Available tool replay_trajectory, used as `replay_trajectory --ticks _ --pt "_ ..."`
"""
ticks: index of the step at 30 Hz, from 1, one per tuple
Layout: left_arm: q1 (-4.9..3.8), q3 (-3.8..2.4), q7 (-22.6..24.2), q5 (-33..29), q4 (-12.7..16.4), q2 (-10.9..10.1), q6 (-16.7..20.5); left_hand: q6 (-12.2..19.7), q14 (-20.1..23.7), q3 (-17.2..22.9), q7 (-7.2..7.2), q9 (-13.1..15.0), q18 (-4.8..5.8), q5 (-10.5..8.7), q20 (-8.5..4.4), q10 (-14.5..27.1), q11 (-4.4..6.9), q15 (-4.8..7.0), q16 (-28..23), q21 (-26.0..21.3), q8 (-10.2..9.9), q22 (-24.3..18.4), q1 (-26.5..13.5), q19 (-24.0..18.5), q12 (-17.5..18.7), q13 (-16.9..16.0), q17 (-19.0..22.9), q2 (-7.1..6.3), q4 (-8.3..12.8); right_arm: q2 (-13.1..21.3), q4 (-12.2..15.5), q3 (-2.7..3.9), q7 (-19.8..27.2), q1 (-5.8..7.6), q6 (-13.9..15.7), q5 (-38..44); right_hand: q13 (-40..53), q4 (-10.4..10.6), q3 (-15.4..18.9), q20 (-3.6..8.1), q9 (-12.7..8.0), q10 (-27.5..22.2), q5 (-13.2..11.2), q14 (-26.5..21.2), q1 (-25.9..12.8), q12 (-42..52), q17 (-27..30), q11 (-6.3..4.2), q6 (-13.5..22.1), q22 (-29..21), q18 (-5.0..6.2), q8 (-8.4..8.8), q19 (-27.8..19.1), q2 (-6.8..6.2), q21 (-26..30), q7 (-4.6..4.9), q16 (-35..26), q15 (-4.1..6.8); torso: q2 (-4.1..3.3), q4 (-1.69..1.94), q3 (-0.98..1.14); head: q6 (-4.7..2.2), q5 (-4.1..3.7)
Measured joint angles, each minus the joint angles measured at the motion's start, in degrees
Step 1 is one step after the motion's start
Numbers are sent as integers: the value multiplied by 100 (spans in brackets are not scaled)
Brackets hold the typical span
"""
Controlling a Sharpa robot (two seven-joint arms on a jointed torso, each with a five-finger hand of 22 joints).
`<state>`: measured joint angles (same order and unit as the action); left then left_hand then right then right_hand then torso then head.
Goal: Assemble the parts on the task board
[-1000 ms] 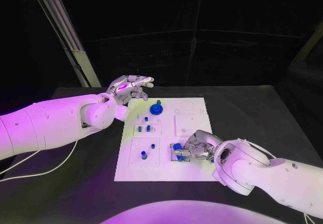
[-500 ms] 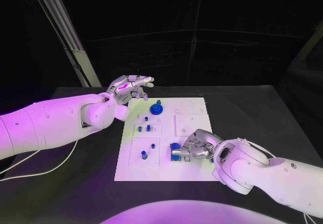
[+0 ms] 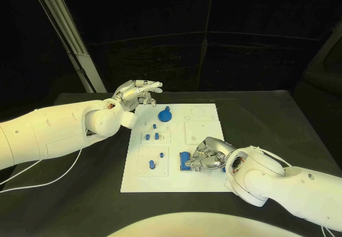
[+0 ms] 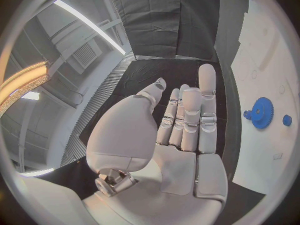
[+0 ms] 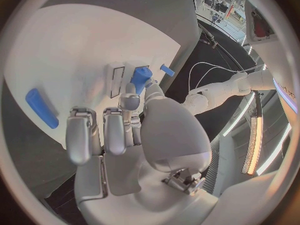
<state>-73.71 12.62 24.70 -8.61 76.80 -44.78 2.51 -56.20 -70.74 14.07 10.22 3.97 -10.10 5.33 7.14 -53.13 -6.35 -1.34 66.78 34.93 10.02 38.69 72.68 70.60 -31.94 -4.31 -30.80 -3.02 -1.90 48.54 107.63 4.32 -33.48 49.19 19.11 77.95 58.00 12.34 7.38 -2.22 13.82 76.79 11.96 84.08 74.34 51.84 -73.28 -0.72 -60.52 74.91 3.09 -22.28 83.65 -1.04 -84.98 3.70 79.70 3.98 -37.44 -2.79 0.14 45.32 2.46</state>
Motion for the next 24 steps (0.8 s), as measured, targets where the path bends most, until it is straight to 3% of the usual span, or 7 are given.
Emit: replay_trajectory --ticks 5,14,19,24 --pt "0 0 -2 0 0 2 -3 0 0 0 0 0 0 0 0 0 0 0 0 0 0 0 0 0 0 0 0 0 0 -23 -26 -4 -28 -2 -28 135 59 -108 16 12 65 30 -93 -14 178 32 -41 -30 -11 0 0 -114 12 42 -21 -11 29 14 0 0 -3 0 -8" --pt "0 0 -9 0 1 -6 -7 0 0 0 0 0 0 0 0 0 0 0 0 0 0 0 0 0 0 0 0 0 0 18 -4 -3 -44 -3 -88 276 37 -140 48 21 87 30 -151 -14 189 21 -22 -30 8 0 0 -146 21 54 -21 -30 29 13 0 4 -3 15 -13" --pt "0 0 -14 0 6 -16 -10 0 0 0 0 0 0 0 0 0 0 0 0 0 0 0 0 0 0 0 0 0 0 172 69 -4 33 -3 -49 280 -99 -106 160 7 86 -25 -163 -14 141 -184 103 24 218 0 0 -146 -32 5 10 40 -38 13 0 3 -2 19 -10" --pt "1 2 -17 0 7 -37 -10 0 0 -47 0 0 0 0 0 20 21 0 0 0 0 -9 34 0 0 -1 19 34 1 601 230 8 332 -5 139 167 -144 -83 203 -23 2 -105 61 8 137 -250 132 103 556 0 0 54 -62 1 10 148 -66 -10 4 -8 0 7 -34"
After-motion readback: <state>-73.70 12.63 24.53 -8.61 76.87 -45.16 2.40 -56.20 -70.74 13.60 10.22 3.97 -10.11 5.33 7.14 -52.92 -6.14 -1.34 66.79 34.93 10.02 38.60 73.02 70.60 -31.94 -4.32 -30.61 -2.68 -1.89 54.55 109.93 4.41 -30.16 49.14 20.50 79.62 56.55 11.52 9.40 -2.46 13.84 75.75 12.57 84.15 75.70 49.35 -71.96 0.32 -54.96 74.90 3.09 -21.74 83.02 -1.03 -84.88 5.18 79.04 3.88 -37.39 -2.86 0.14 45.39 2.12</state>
